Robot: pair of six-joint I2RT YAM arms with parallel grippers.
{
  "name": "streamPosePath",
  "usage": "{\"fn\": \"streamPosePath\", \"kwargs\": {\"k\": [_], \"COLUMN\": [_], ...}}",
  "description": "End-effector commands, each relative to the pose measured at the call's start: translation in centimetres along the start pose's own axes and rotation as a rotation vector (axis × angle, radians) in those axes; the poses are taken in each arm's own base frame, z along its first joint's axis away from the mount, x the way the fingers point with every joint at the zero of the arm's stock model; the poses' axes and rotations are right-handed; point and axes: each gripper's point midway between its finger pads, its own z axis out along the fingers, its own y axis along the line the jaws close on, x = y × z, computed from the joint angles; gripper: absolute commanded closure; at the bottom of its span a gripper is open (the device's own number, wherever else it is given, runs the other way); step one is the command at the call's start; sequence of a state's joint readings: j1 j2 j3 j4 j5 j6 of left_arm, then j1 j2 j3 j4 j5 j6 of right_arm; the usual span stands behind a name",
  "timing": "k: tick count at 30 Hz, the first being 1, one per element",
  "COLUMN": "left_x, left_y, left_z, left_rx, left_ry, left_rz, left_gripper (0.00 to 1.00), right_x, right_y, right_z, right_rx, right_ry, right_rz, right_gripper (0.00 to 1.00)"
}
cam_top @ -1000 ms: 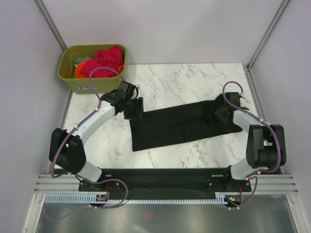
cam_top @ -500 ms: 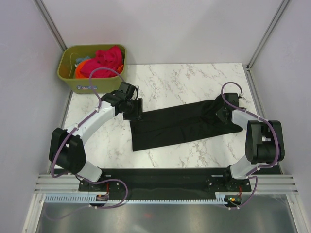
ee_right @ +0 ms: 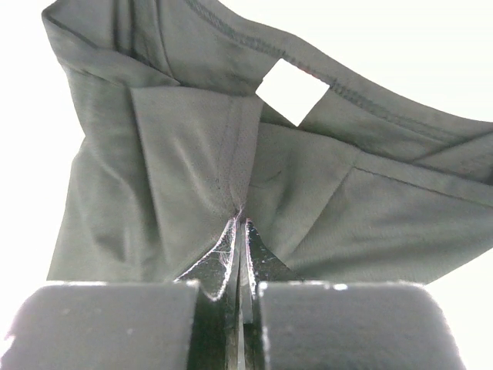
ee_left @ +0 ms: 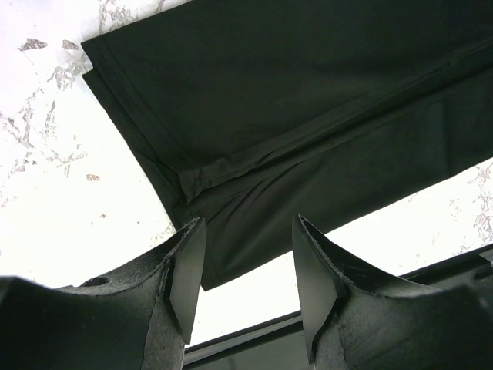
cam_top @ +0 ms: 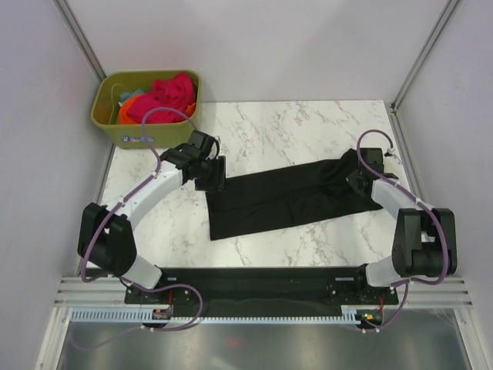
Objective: Fold and stack the t-shirts
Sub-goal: Fold the tshirt
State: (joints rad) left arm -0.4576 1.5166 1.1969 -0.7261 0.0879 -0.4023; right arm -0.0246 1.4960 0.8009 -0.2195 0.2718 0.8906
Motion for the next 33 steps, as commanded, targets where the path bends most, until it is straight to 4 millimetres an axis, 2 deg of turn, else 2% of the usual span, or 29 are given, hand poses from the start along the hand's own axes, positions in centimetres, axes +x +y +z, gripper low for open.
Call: {"fn": "streamPosePath", "kwargs": {"k": [1, 10, 20, 22, 23, 24, 28, 33], "left_x": [-0.5, -0.3, 0.2, 0.3, 0.5, 0.6, 0.7, 0.6], "left_y": [-0.1, 0.0, 0.5, 0.7, 0.8, 0.8, 0.7, 0.9], "left_z": [0.1, 0.8, 1.6, 2.2, 2.4, 2.6, 2.5, 2.5], "left_rx": [0.012, 0.01, -0.011, -0.018, -0.018, -0.018, -0.013, -0.021], "left_ry": [-0.026, -0.009, 0.015, 0.034, 0.043, 0.05, 0.055, 0.049], "left_rz": [0.033, 0.03, 0.031, 0.029, 0.027, 0.023, 0.018, 0.019], "left_gripper": [0.44, 0.44, 0.43, 0.43, 0.43, 0.43, 0.43, 0.43], "right_x": [-1.3, -0.8, 2.0, 1.6, 2.3, 1.8, 2.0, 2.3], "right_y": [-0.5, -2.1, -3.0, -3.1, -3.3, -2.5, -2.5, -3.3], "right_z": [-1.4, -3.1, -4.1, -4.5, -4.6, -5.0, -5.9, -6.2], "right_rx": [0.026, 0.062, 0.072, 0.063, 0.061, 0.022, -0.002, 0.038], "right_ry": [-0.05, -0.043, -0.053, -0.1, -0.1, -0.119, -0.163, -0.2], "right_rz": [0.067, 0.145, 0.267, 0.296, 0.315, 0.344, 0.41, 0.433], "right_gripper": [1.0, 1.0, 1.0, 1.0, 1.0, 1.0, 1.0, 1.0]}}
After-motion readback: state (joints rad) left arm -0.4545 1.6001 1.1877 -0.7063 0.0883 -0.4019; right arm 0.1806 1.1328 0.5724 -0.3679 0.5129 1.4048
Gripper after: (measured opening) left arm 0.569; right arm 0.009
